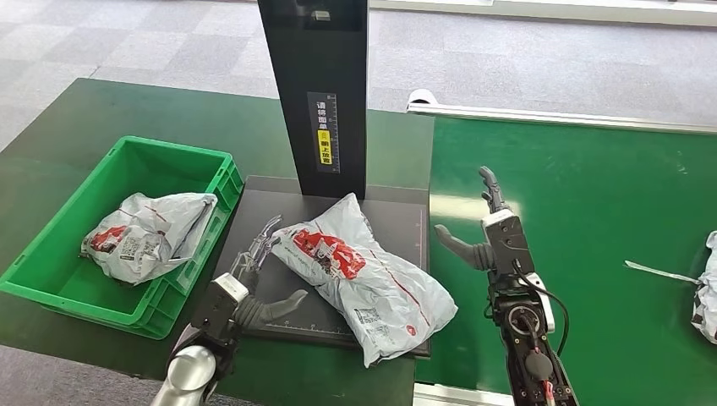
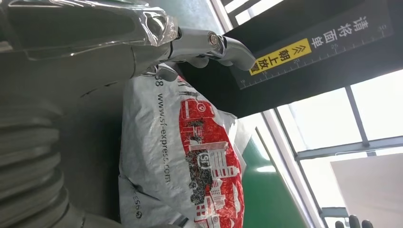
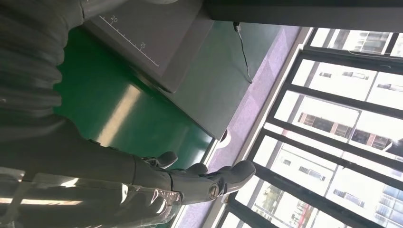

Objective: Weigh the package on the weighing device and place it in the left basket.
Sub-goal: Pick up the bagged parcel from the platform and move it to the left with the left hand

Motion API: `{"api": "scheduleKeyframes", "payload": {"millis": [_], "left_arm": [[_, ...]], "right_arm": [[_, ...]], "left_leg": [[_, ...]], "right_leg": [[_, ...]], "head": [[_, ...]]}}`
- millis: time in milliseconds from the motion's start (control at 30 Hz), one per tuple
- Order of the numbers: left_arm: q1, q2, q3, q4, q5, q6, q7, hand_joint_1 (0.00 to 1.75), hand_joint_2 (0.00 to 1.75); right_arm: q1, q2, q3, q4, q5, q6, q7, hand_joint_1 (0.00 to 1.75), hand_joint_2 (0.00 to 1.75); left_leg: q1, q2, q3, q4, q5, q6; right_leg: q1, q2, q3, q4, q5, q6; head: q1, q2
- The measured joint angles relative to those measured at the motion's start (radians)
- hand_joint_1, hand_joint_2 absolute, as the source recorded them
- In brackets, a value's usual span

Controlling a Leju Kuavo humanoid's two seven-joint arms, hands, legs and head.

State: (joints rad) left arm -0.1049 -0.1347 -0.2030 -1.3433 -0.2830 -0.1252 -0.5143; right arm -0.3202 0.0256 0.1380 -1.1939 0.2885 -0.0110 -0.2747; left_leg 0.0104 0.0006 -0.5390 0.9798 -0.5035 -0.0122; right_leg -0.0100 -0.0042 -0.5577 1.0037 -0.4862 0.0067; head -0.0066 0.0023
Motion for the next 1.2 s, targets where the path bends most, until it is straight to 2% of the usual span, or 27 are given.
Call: {"api": "scheduleKeyframes", "payload": {"millis": [567,667,800,867,1000,1133,1200], "left_arm": [[0.0,0.0,-0.005,-0.013,-0.01,0.002,0.002,0.0,1.75],[-0.001,0.001,-0.013,-0.015,-0.085,0.05,0.017,0.0,1.75],[-0.021,0.002,-0.074,-0.012,-0.458,0.213,0.163,0.0,1.75],[-0.035,0.003,-0.118,0.001,-0.594,0.245,0.231,0.0,1.75],[-0.055,0.003,-0.184,0.041,-0.669,0.21,0.291,0.0,1.75],[-0.078,0.008,-0.211,0.115,-0.814,0.152,0.465,0.0,1.75],[-0.09,0.008,-0.213,0.146,-0.857,0.153,0.496,0.0,1.75]], "right_arm": [[0.007,0.0,-0.016,-0.011,0.004,0.001,0.001,0.0,1.75],[0.008,0.001,-0.016,-0.011,0.011,0.003,0.002,0.0,1.75],[0.013,0.004,-0.016,-0.011,0.046,0.012,0.008,0.0,1.75],[0.015,0.008,-0.016,-0.011,0.06,0.019,0.011,0.0,1.75],[0.013,0.017,-0.016,-0.01,0.077,0.027,0.017,0.0,1.75],[0.009,0.028,-0.017,-0.01,0.094,0.035,0.031,0.0,1.75],[0.015,0.032,-0.019,-0.015,0.1,0.039,0.038,0.0,1.75]], "left_leg": [[0.0,0.0,0.0,0.0,0.0,0.0],[0.0,0.0,0.0,0.0,0.0,0.0],[0.0,0.0,0.0,0.0,0.0,0.0],[0.0,0.0,0.0,0.0,0.0,0.0],[0.0,0.0,0.0,0.0,0.0,0.0],[0.0,0.0,0.0,0.0,0.0,0.0],[0.0,0.0,0.001,0.0,0.0,0.0]], "right_leg": [[0.0,0.0,0.0,0.0,0.0,0.0],[0.0,0.0,0.0,0.0,0.0,0.0],[0.0,0.0,0.0,0.0,0.0,0.0],[0.0,0.0,0.0,0.0,0.0,0.0],[0.0,0.0,0.0,0.0,0.0,0.0],[0.0,0.0,0.0,0.0,0.0,0.0],[0.0,0.0,0.001,0.0,0.0,0.0]], "head": [[0.0,0.0],[0.0,0.0],[0.0,0.0],[0.0,0.0],[0.0,0.0],[0.0,0.0],[0.0,0.0]]}}
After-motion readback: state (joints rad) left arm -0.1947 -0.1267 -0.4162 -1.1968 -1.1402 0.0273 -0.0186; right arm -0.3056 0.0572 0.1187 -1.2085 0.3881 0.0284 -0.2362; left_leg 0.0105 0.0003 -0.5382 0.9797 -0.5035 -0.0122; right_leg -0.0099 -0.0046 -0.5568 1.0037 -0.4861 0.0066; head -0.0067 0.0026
